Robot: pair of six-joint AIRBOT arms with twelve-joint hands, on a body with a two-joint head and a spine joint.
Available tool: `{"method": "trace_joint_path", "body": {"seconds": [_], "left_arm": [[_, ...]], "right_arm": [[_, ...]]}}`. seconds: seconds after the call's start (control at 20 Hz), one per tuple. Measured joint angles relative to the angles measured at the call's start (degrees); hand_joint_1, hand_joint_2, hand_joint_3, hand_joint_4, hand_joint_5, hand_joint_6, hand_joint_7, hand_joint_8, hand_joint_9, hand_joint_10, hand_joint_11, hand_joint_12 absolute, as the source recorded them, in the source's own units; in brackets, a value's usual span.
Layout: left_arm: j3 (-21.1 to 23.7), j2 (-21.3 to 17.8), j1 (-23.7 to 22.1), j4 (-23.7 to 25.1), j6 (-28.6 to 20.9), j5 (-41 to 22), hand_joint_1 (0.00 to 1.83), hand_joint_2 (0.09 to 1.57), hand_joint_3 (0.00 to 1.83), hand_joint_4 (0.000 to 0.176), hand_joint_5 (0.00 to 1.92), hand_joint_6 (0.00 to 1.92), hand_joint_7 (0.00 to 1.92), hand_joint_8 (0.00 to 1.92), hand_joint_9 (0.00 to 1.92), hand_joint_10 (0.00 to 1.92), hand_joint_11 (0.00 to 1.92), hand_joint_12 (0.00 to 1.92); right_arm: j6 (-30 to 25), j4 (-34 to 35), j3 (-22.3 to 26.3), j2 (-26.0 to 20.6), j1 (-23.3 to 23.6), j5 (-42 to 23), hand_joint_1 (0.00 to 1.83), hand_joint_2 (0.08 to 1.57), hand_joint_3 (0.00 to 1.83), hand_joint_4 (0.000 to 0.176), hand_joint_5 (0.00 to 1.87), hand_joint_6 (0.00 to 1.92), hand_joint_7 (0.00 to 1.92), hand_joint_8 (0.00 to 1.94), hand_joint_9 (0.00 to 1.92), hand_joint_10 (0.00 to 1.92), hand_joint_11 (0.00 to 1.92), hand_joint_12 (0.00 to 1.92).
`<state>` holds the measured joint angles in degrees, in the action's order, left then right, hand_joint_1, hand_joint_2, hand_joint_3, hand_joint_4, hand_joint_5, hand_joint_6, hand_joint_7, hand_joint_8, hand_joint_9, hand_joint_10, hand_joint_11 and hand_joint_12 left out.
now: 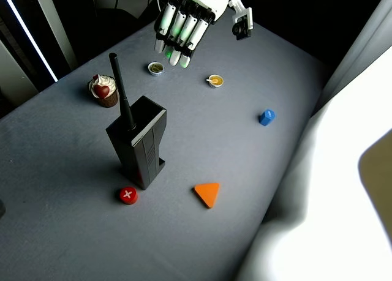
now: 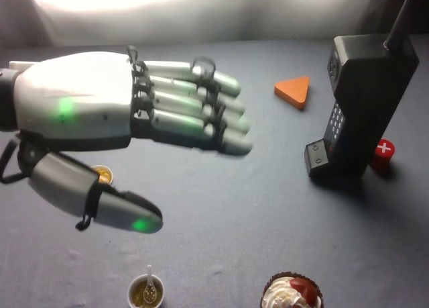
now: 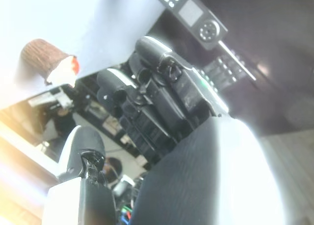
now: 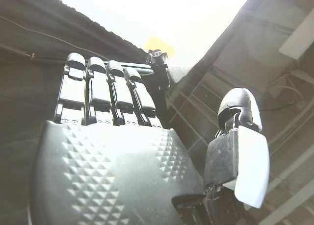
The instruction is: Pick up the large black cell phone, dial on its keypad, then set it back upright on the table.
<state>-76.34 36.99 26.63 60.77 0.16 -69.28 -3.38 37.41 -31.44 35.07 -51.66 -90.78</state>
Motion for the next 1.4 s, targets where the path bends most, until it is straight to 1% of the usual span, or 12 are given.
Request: {"method": "trace_joint_path", "body": {"seconds": [0.15,0.3,0.4,0.5,0.65,0.75,0.85,0.95,1.1,1.2,1.35,1.4], "left_arm": [[0.6,0.0,-0.1,0.0,-0.2,0.1,0.11,1.19,0.0,0.0,0.23,0.0,0.23,0.0,0.23,0.01,0.0,0.58],[0.8,0.0,-0.3,0.4,-0.7,0.2,0.03,1.21,0.0,0.0,0.19,0.0,0.21,0.0,0.2,0.0,0.0,0.51],[1.3,0.0,-1.1,1.0,-2.0,-0.2,0.09,1.2,0.0,0.0,0.21,0.01,0.22,0.01,0.21,0.0,0.0,0.51],[1.6,0.0,-1.5,2.6,-3.7,-0.7,0.05,1.21,0.0,0.0,0.18,0.0,0.18,0.0,0.16,0.0,0.0,0.41],[2.7,0.8,-3.4,6.0,-4.4,-1.0,0.07,1.2,0.0,0.0,0.2,0.0,0.2,0.0,0.18,0.0,0.0,0.46],[3.1,0.9,-5.0,4.7,-4.7,-1.7,0.11,1.19,0.0,0.0,0.23,0.0,0.23,0.0,0.21,0.01,0.0,0.53],[1.5,0.9,-2.9,1.3,-4.5,-3.2,0.04,1.2,0.0,0.0,0.19,0.0,0.2,0.0,0.18,0.0,0.0,0.5],[0.4,1.0,-1.4,1.2,-3.4,-2.0,0.08,1.19,0.0,0.0,0.21,0.0,0.22,0.0,0.19,0.0,0.0,0.54],[-2.2,2.0,-0.2,-3.6,-2.0,-3.9,0.13,1.19,0.0,0.0,0.22,0.0,0.21,0.0,0.2,0.0,0.0,0.57],[-3.1,2.1,-0.7,-3.3,-2.9,-4.0,0.15,1.18,0.0,0.0,0.22,0.0,0.21,0.0,0.2,0.0,0.0,0.57],[-1.9,1.6,-1.9,-1.8,-5.0,-5.0,0.07,1.19,0.0,0.0,0.21,0.0,0.22,0.0,0.21,0.0,0.0,0.52],[-1.7,1.2,-2.2,-1.5,-6.0,-6.2,0.11,1.18,0.0,0.0,0.23,0.0,0.24,0.0,0.23,0.0,0.0,0.57]], "right_arm": [[0.0,0.1,-0.1,0.2,0.0,0.2,0.22,1.13,0.0,0.0,0.24,0.0,0.25,0.0,0.23,0.0,0.0,0.73],[0.0,0.3,-1.3,1.2,0.0,2.4,0.21,1.11,0.0,0.0,0.22,0.0,0.25,0.0,0.21,0.0,0.0,0.72],[0.0,0.4,-1.8,1.7,0.0,3.2,0.21,1.09,0.0,0.0,0.2,0.0,0.22,0.0,0.18,0.0,0.0,0.64],[0.0,0.1,-2.6,2.1,0.0,3.4,0.24,1.03,0.0,0.0,0.16,0.0,0.19,0.0,0.15,0.0,0.0,0.52],[0.0,1.2,-3.9,2.3,1.5,5.3,0.26,0.98,0.0,0.0,0.11,0.0,0.14,0.0,0.12,0.0,0.0,0.38],[0.0,1.5,-5.0,3.8,2.6,5.6,0.31,0.99,0.0,0.0,0.02,0.0,0.05,0.0,0.03,0.0,0.0,0.13],[0.0,1.7,-5.9,5.1,3.0,6.0,0.4,0.99,0.0,0.0,0.0,0.0,0.01,0.0,0.01,0.0,0.0,0.07],[0.0,1.8,-6.8,6.3,3.0,6.2,0.55,0.98,0.0,0.0,0.0,0.0,0.0,0.0,0.0,0.0,0.0,0.0],[0.0,1.2,-8.2,8.4,3.0,6.6,0.8,0.96,0.0,0.0,0.0,0.0,0.0,0.0,0.0,0.0,0.0,0.0],[0.0,2.0,-9.4,9.6,3.3,6.9,0.91,0.93,0.0,0.0,0.03,0.01,0.01,0.01,0.01,0.0,0.04,0.02],[0.0,1.8,-11.1,12.2,5.4,7.6,1.03,0.91,0.0,0.0,0.05,0.01,0.03,0.01,0.02,0.01,0.06,0.03],[0.0,1.7,-12.1,13.7,6.2,7.8,1.08,0.91,0.0,0.0,0.05,0.01,0.02,0.0,0.01,0.0,0.05,0.03]]}}
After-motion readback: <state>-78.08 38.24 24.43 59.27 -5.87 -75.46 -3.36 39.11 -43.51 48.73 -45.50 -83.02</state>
